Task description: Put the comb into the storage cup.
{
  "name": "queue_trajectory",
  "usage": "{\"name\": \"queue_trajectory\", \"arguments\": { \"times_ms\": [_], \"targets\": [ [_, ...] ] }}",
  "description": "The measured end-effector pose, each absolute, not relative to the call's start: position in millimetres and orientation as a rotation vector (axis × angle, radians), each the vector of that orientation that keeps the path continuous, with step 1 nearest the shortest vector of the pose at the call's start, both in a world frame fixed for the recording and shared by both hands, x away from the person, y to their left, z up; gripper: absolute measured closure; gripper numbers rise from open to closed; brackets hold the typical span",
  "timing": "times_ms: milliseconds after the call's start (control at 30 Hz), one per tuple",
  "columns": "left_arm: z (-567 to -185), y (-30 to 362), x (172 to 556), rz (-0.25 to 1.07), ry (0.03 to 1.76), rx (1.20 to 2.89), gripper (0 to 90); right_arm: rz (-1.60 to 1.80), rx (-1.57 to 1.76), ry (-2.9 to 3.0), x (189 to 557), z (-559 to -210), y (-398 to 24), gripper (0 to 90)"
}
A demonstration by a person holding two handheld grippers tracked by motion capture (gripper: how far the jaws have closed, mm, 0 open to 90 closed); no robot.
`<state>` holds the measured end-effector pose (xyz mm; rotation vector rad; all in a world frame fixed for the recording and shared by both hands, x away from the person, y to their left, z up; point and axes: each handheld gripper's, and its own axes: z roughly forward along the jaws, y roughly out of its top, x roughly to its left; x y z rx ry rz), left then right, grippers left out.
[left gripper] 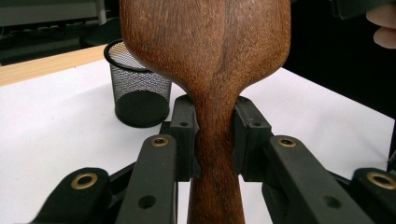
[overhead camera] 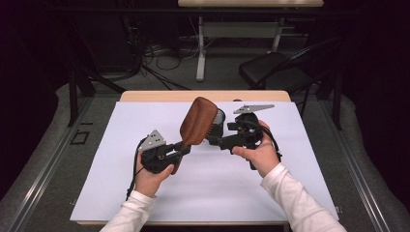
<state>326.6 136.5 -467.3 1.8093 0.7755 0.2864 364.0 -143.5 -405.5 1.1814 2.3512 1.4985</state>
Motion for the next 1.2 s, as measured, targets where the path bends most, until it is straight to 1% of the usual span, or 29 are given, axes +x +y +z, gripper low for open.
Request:
{"name": "queue_trajectory", "arguments": {
  "times_ms": [833, 1000, 1200],
  "targets": [
    [-471.8, 129.7, 323.6, 0.281, 0.749, 1.819, 72.7, 1.551, 1.272, 2.340, 384.2, -399.9, -124.0, 8.0],
    [-473.1, 128.9, 322.9, 0.279, 0.745, 1.816, 72.7, 1.573, 1.285, 2.332, 387.9, -400.4, -120.8, 13.1],
    [-474.6, 127.9, 322.3, 0.282, 0.743, 1.821, 72.7, 1.598, 1.319, 2.326, 392.6, -401.1, -118.1, 14.2]
  ]
}}
